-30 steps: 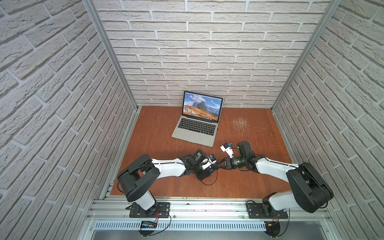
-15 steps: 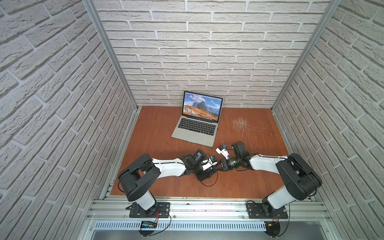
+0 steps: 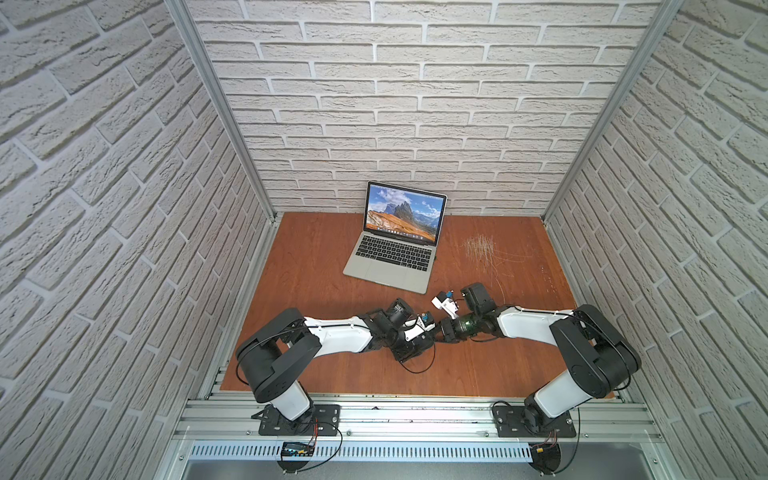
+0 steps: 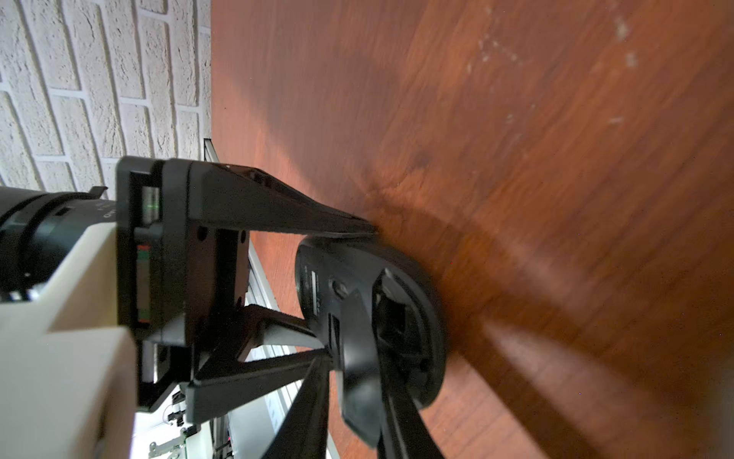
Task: Insert the wireless mouse receiver into the laptop
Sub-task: Close the lid on the mouse.
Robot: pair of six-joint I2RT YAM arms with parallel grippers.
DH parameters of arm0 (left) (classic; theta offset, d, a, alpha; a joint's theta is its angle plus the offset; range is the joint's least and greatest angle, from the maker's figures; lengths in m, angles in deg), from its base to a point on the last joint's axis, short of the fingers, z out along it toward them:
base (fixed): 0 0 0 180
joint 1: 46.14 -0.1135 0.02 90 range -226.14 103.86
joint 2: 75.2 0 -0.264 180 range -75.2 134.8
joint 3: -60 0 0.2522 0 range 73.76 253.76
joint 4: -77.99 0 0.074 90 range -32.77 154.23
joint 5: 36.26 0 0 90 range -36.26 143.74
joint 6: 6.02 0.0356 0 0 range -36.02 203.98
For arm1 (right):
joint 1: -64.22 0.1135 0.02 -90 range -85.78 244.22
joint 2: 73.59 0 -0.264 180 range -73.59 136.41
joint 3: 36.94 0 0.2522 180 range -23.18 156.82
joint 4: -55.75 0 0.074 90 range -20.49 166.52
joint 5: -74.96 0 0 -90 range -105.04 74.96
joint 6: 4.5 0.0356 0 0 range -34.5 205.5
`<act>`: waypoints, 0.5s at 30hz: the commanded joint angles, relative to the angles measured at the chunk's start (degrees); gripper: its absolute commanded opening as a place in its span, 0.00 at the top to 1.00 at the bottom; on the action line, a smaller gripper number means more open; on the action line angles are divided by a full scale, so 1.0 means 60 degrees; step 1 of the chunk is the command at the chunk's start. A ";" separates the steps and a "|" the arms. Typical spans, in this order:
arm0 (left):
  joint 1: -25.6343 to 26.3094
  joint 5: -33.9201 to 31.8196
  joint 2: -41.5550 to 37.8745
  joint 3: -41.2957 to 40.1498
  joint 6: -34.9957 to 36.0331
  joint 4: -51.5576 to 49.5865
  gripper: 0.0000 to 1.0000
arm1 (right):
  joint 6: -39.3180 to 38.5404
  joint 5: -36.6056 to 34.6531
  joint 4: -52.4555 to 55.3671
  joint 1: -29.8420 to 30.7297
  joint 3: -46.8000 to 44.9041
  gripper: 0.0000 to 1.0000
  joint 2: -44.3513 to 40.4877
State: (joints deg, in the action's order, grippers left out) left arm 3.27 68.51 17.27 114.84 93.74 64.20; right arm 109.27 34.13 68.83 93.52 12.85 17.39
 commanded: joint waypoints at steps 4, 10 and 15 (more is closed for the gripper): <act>0.0028 0.0322 0.0380 -0.0248 -0.0155 -0.1040 0.60 | -0.0484 -0.1342 0.1498 0.0026 0.0434 0.64 -0.0571; 0.0022 0.0318 0.0393 -0.0244 -0.0170 -0.1049 0.60 | -0.0714 -0.1960 0.2244 0.0019 0.0604 0.54 -0.0939; 0.0025 0.0319 0.0419 -0.0223 -0.0162 -0.1077 0.60 | -0.0611 -0.2509 0.2151 0.0020 0.0552 0.57 -0.1309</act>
State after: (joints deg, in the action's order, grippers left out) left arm 3.27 68.57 17.27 114.84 93.72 64.20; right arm 106.21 22.31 80.54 93.52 15.43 12.10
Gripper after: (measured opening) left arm 0.626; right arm 0.429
